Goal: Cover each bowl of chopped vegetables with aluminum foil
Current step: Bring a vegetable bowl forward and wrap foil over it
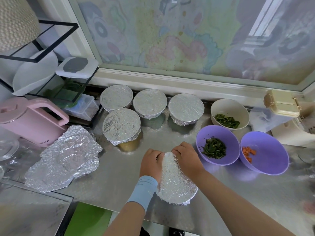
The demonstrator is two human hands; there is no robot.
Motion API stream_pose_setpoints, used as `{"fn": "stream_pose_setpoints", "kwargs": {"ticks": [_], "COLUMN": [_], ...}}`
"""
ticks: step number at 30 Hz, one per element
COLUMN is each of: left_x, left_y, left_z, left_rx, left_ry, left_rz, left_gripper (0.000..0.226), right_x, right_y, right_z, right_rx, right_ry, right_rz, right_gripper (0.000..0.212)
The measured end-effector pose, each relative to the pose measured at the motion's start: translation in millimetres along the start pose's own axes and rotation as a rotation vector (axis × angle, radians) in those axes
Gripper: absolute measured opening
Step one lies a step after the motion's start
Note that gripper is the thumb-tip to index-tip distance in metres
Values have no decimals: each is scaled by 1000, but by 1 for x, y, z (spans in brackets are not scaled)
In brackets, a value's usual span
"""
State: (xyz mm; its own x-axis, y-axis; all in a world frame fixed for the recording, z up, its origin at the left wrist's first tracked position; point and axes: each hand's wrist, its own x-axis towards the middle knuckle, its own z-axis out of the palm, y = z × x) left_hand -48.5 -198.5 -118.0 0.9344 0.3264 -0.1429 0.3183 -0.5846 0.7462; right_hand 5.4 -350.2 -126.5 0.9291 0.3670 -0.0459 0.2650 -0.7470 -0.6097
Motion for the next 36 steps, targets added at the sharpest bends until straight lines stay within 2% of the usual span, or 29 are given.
{"fn": "stream_pose_setpoints", "kwargs": {"ticks": [5,7,13,19,22,24,26,29,36], "left_x": [5,7,4,-2,-6,-4,2,6,4], "left_y": [8,11,6,4,5,9,13,13,11], "left_z": [-1,2,9,9,8,6,6,9,13], "left_rx": [128,108,23,88,137,146,131,78,24], "left_ry": [-13,-47,-40,32,70,59,-6,-81,-16], "left_rz": [112,130,42,21,-5,30,73,74,-2], "left_gripper": [20,20,21,26,26,23,22,19,20], "right_x": [0,-5,-6,5,2,-5,-10,-11,-2], "right_y": [-1,-2,5,0,1,2,3,5,9], "right_z": [-4,-3,4,-1,-3,-3,-3,-2,-2], "right_rx": [-87,-78,41,10,-21,-36,-28,93,156], "right_ry": [32,97,28,-69,10,109,133,123,16], "right_rz": [-115,-78,22,-88,-130,-101,-53,57,67], "right_gripper": [16,13,16,19,15,12,9,12,15]}}
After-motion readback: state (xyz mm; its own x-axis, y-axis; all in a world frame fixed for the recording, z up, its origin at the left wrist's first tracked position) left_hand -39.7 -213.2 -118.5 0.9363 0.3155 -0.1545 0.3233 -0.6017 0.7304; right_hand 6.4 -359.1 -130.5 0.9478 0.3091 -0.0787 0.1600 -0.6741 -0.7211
